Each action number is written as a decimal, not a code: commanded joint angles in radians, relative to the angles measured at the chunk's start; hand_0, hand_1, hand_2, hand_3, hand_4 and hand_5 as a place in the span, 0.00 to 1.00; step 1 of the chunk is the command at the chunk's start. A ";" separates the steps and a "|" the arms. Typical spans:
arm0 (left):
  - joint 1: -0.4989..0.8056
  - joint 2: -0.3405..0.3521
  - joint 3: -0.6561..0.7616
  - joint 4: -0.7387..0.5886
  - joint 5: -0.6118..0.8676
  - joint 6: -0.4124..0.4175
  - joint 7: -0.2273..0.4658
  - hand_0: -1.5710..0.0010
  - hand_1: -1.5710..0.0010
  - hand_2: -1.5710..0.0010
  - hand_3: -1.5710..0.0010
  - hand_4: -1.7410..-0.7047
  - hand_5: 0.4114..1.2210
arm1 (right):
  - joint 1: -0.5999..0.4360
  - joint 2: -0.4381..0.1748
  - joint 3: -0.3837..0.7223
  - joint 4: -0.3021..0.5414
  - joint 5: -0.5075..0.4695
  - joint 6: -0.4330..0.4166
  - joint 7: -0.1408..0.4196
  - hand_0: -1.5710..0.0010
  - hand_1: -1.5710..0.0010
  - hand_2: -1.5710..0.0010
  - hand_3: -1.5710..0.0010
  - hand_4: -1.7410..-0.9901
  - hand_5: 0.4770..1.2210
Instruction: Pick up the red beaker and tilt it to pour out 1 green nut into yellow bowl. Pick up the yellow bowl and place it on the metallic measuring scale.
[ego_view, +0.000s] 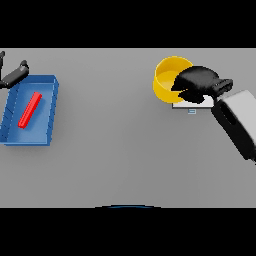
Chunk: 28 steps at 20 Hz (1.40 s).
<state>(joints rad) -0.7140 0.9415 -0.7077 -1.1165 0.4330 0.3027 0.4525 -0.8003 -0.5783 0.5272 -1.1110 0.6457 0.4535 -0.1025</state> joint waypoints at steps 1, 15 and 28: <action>0.006 0.004 0.003 -0.014 0.008 0.008 0.011 1.00 1.00 1.00 1.00 0.90 0.42 | 0.000 0.004 0.003 -0.005 -0.005 0.005 0.004 0.00 0.01 0.00 0.15 0.02 1.00; 0.027 0.028 -0.002 -0.056 0.008 0.033 0.059 1.00 1.00 1.00 1.00 0.87 0.46 | -0.038 0.001 -0.008 0.329 0.020 -0.124 -0.039 0.11 0.23 0.16 0.01 0.01 1.00; 0.021 0.022 0.004 -0.043 0.007 0.032 0.042 1.00 1.00 1.00 1.00 0.86 0.44 | -0.040 0.017 -0.037 0.365 -0.033 -0.053 0.012 0.70 0.78 0.75 0.61 0.30 0.54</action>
<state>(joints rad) -0.6932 0.9633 -0.7032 -1.1597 0.4402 0.3354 0.4935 -0.8393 -0.5617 0.4903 -0.7453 0.6124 0.4010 -0.0912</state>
